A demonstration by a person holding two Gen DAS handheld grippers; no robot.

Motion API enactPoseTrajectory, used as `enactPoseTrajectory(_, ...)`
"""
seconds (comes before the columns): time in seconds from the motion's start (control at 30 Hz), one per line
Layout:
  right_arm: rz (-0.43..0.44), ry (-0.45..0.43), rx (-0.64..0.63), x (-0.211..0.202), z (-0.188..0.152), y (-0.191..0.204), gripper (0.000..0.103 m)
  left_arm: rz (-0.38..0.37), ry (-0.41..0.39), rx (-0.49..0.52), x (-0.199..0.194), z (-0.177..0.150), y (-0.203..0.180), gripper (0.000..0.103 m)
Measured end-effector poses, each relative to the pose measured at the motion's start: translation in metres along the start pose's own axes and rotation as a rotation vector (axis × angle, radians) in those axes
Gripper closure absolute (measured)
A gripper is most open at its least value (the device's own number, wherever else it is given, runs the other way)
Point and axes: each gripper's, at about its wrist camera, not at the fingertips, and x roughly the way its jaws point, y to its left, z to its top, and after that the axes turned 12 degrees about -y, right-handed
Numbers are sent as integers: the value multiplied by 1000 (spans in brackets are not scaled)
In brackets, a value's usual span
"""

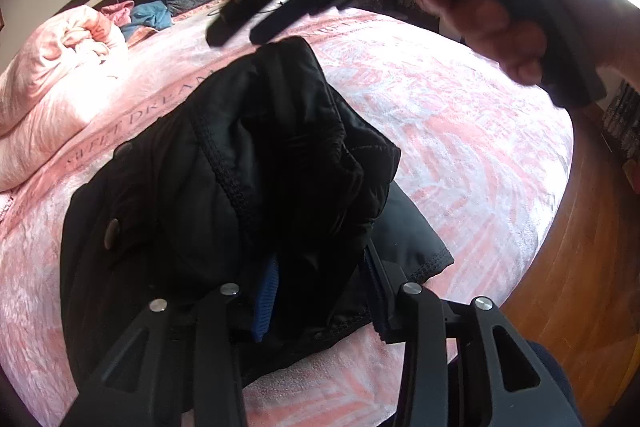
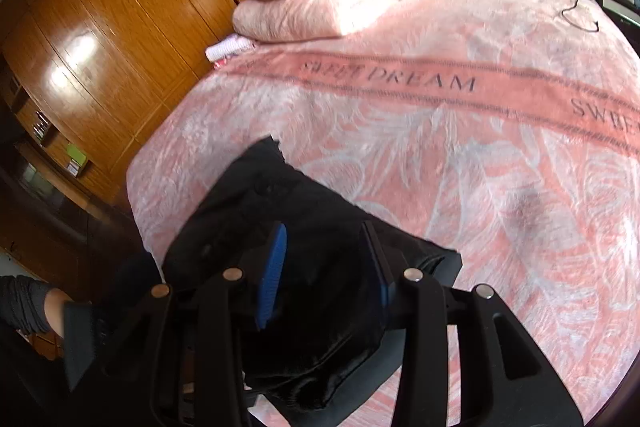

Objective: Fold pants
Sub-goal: 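Lay the fold down on the pants and open both tools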

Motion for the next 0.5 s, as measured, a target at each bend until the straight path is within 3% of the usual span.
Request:
enactPoseTrajectory(0.13, -16, 17, 45, 6, -16, -19, 66, -7, 8, -20, -1, 2, 4, 60)
enactPoseTrajectory(0.2, -29, 30, 69, 8, -25, -29, 66, 9, -6, -28, -7, 4, 6, 45)
enactPoseTrajectory(0.3, -73, 70, 77, 14, -41, -38, 66, 36, -44, -55, -20, 9, 14, 37)
enactPoseTrajectory(0.5, -108, 42, 77, -3, -45, -28, 64, 78, -74, -93, -46, 16, 35, 32)
